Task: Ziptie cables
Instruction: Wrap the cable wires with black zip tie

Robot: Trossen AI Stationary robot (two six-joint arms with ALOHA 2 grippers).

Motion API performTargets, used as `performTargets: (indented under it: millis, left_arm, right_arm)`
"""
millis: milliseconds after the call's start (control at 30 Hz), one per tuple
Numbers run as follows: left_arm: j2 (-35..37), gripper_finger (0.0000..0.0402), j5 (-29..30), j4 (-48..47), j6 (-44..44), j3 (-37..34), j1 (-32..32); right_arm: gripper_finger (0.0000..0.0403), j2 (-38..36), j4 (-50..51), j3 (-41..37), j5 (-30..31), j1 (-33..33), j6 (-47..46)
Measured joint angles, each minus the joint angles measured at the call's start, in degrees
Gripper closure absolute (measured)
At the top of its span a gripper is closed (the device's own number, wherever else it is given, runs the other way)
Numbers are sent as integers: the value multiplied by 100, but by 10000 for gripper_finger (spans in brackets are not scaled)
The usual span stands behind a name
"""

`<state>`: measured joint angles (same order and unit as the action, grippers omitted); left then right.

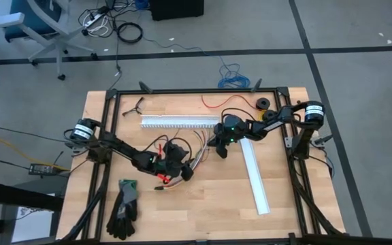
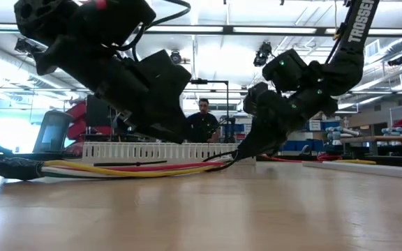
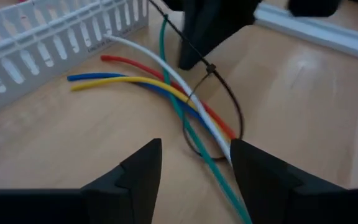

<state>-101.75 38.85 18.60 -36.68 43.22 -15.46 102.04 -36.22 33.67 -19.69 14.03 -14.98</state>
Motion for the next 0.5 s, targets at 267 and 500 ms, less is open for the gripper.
performTargets:
  millis: [267, 500]
  left_arm:
    - [0, 199, -3, 44, 29, 0, 86]
    - [0, 199, -12, 140, 163, 0, 85]
  right_arm:
    - [403, -40, 9, -2, -282, -180, 89]
    - [403, -348, 16, -2, -99, -388, 223]
